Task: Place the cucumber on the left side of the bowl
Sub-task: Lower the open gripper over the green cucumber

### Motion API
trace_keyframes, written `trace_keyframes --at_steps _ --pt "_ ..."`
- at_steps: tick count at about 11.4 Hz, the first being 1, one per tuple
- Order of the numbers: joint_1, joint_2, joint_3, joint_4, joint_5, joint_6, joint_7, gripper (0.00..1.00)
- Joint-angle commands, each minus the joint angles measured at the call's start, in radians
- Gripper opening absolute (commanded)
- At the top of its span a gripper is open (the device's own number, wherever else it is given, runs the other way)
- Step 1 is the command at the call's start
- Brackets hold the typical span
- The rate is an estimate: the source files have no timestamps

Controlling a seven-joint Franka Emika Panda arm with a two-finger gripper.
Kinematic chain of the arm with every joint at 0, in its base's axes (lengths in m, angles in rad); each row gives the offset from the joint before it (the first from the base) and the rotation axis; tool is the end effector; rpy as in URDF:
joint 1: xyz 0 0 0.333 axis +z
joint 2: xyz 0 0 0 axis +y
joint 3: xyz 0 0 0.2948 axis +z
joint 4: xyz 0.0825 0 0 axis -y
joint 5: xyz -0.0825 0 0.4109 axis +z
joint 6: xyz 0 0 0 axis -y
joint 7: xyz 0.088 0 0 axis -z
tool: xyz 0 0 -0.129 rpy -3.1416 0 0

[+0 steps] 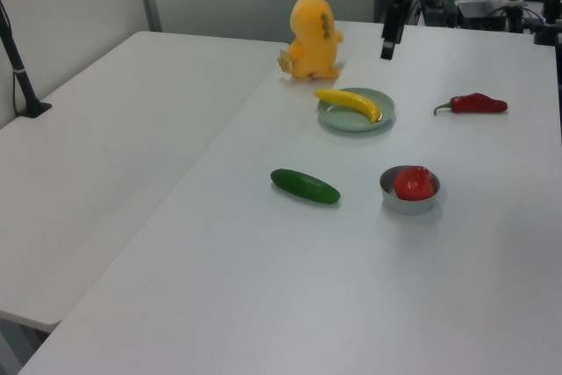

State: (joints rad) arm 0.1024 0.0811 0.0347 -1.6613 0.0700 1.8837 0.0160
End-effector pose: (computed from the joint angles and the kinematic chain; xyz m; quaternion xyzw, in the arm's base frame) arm 0.6236 0.0922 0.5162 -0.9955 -0.0518 -0.0677 0.0407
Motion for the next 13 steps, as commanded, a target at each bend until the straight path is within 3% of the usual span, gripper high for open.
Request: trace_keyframes --at_steps 1,5,9,10,13 --pt "0.054 0.155 -0.013 0.113 0.005 0.092 0.122 1.0" --pt "0.109 0.301 -0.002 0.124 -0.07 0.276 0.283 1.0" --pt "0.135 0.431 -0.002 0.126 -0.084 0.428 0.357 1.0" --pt "0.144 0.471 -0.001 0.126 -0.114 0.455 0.387 1.0" --pt "0.151 0.511 0.001 0.126 -0.122 0.535 0.443 1.0"
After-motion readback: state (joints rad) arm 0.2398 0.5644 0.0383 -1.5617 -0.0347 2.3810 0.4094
